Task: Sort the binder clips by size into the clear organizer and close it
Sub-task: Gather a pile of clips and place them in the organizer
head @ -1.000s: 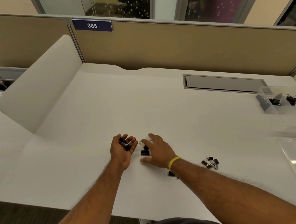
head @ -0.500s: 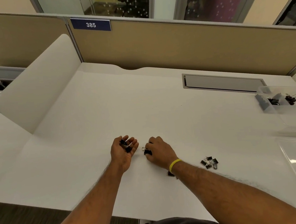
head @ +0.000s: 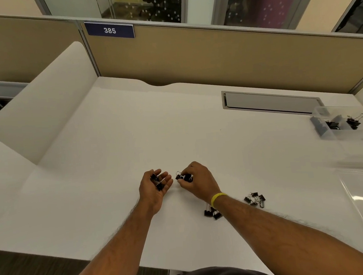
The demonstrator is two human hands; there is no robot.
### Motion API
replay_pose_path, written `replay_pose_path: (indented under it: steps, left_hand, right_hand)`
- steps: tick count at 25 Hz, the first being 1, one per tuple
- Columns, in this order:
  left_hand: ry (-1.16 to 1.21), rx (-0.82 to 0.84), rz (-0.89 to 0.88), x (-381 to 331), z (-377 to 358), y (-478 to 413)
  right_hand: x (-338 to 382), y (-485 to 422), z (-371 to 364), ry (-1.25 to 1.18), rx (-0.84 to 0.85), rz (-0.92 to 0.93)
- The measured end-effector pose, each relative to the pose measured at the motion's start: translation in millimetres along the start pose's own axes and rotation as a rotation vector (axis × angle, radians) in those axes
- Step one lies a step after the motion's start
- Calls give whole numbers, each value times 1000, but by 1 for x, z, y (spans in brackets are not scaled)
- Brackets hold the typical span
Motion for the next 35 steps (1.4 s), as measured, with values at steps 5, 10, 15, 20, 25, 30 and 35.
replay_pose_path:
  steps: [5, 10, 15, 20, 25, 30, 35]
  left_hand:
    - [-59, 87, 40, 9, -10, 4]
    - [-95, 168, 49, 12, -21, 11]
    - [-8, 214, 76, 14, -35, 12]
    - [13, 271, 142, 25, -56, 19]
    - [38, 398, 240, 48, -84, 28]
    - [-47, 472, 326, 82, -116, 28]
    - [-134, 509, 378, 120, -163, 44]
  right_hand:
    - [20, 0, 3, -149, -14, 132]
    - [34, 5, 3, -159, 61, 212]
    - [37, 13, 13, -177, 12, 157]
    - [29, 22, 19, -109, -24, 117]
    - [13, 31, 37, -28, -130, 19]
    - [-19, 47, 64, -65, -223, -110]
    - [-59, 61, 101, -154, -306, -182]
Point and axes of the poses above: each hand's wrist, its own y-axis away from the middle knuckle, its own z-axis out of the back of the hand, x = y × z, the point moved 1 cm from there along -y, towards the middle knuckle, and after that the axes turned 2 degrees about -x, right-handed, at the moved point
